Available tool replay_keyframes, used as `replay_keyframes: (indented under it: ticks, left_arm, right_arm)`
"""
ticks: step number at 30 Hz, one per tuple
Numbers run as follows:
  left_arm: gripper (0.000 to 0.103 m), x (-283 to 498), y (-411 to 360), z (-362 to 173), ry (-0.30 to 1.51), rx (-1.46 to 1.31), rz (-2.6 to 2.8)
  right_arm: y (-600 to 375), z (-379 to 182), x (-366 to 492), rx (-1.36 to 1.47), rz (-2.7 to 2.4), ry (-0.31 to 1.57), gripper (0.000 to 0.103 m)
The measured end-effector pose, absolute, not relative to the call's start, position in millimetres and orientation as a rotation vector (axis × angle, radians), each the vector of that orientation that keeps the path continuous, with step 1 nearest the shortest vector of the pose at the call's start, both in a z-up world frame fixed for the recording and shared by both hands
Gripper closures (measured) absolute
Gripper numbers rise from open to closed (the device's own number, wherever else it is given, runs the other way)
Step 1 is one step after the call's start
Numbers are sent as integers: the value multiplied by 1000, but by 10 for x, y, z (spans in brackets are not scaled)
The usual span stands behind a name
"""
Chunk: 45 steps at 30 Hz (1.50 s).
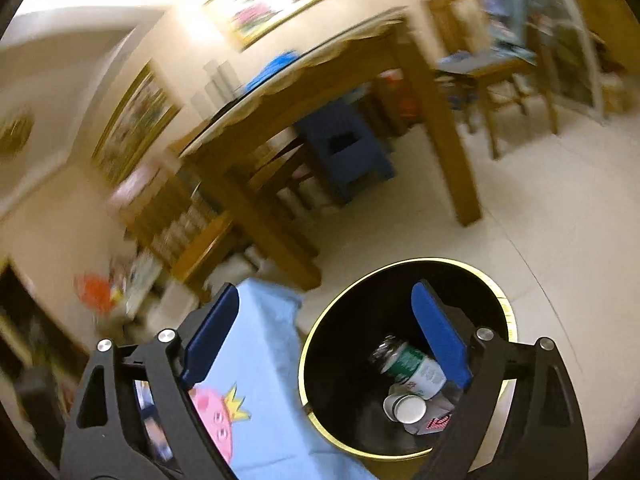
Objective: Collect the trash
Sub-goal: 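Move both tools back over the table toward the remaining trash, then grasp the white bottle cap with the right tool while the left tool grasps the white mask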
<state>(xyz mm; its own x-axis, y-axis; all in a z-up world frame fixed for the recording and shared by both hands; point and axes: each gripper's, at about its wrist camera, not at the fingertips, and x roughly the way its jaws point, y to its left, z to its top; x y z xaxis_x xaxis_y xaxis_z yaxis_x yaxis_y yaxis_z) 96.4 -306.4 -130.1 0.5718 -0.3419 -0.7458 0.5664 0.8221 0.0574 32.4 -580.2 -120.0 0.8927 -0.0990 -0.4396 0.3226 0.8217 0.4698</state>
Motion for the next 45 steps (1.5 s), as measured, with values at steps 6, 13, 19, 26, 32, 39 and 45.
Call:
replay_keyframes:
  ticks: [6, 13, 19, 26, 32, 39, 45]
  left_arm:
    - [7, 877, -1792, -1172, 695, 272, -301]
    - [7, 1117, -383, -1353, 731, 170, 28]
    - [7, 1194, 163, -1514, 793, 27, 82]
    - [7, 1225, 296, -1524, 817, -55, 22]
    - [7, 1235, 294, -1558, 817, -41, 4]
    - [7, 1252, 234, -1580, 821, -17, -6]
    - [7, 1243, 124, -1523, 796, -16, -63]
  right_arm:
    - [-4763, -1286, 742, 322, 20, 556, 11]
    - [-3629, -1542, 1047, 143, 193, 687, 18]
    - [-3156, -1721, 1651, 106, 193, 836, 53]
    - [-3163, -1931, 2291, 197, 160, 946, 63]
    - [-3200, -2053, 2509, 206, 128, 991, 80]
    - [-3079, -2010, 2352, 136, 156, 961, 82]
    - [-3246, -1791, 1731, 216, 254, 897, 82]
